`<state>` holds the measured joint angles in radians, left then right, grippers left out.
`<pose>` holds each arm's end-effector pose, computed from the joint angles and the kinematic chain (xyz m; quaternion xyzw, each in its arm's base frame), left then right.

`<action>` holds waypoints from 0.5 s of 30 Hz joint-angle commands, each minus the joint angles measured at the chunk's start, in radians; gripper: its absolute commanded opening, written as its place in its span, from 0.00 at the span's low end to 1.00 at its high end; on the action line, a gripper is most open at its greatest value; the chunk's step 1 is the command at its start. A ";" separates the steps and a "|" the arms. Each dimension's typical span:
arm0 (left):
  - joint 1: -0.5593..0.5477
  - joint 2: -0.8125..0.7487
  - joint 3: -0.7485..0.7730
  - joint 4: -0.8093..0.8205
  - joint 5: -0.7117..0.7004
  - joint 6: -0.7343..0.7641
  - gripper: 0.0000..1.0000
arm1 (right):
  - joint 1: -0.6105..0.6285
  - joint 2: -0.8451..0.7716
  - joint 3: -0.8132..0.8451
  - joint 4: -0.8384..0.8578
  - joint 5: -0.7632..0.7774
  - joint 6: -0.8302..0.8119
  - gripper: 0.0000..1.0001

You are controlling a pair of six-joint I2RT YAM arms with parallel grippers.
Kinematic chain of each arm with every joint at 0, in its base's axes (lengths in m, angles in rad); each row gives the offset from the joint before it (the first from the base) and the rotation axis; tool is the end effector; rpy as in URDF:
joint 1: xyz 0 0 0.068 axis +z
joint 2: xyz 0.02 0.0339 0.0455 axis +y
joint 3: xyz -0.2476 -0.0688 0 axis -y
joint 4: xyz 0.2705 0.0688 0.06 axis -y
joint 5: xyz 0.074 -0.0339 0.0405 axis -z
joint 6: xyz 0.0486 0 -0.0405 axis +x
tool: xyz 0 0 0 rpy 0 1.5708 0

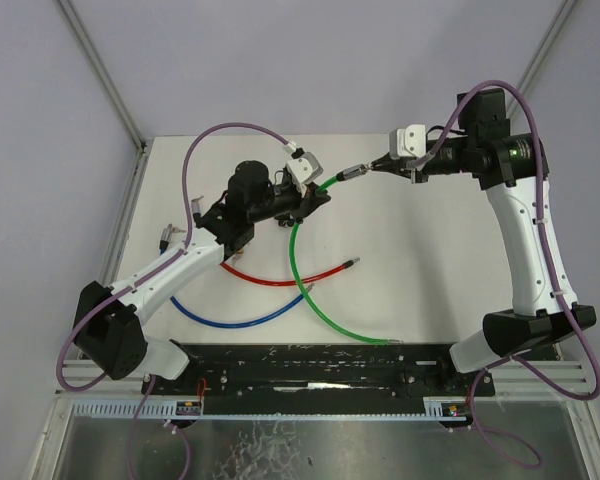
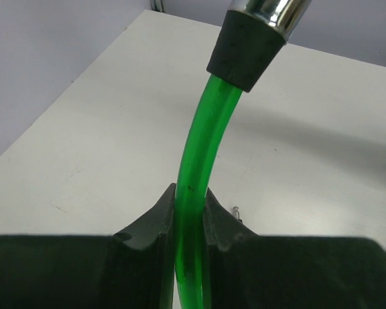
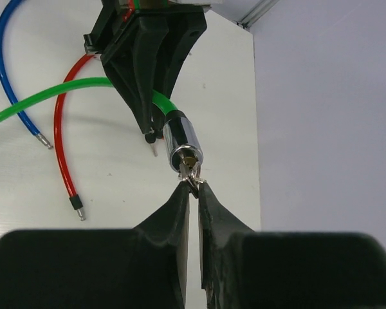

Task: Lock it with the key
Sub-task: Lock the lock.

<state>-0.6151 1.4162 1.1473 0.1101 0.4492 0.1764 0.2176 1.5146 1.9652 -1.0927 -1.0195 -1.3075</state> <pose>0.2940 -0.2336 0.3255 0.4193 0.6288 -0.3030 0.5805 0.2870 0.1059 0.4730 -0.6971 0.4134 0.1705 0.5604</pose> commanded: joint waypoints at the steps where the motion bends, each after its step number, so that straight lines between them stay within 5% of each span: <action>1: -0.006 -0.034 -0.004 0.146 -0.079 -0.020 0.00 | 0.024 0.005 -0.001 0.092 0.005 0.276 0.04; 15: -0.004 -0.044 -0.043 0.210 -0.255 0.064 0.00 | 0.037 0.172 0.159 0.134 0.026 0.763 0.03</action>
<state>-0.6144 1.4029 1.1103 0.1474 0.2592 0.2081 0.2379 1.6619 2.0754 -0.9810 -0.9836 -0.7284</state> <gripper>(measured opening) 0.124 0.118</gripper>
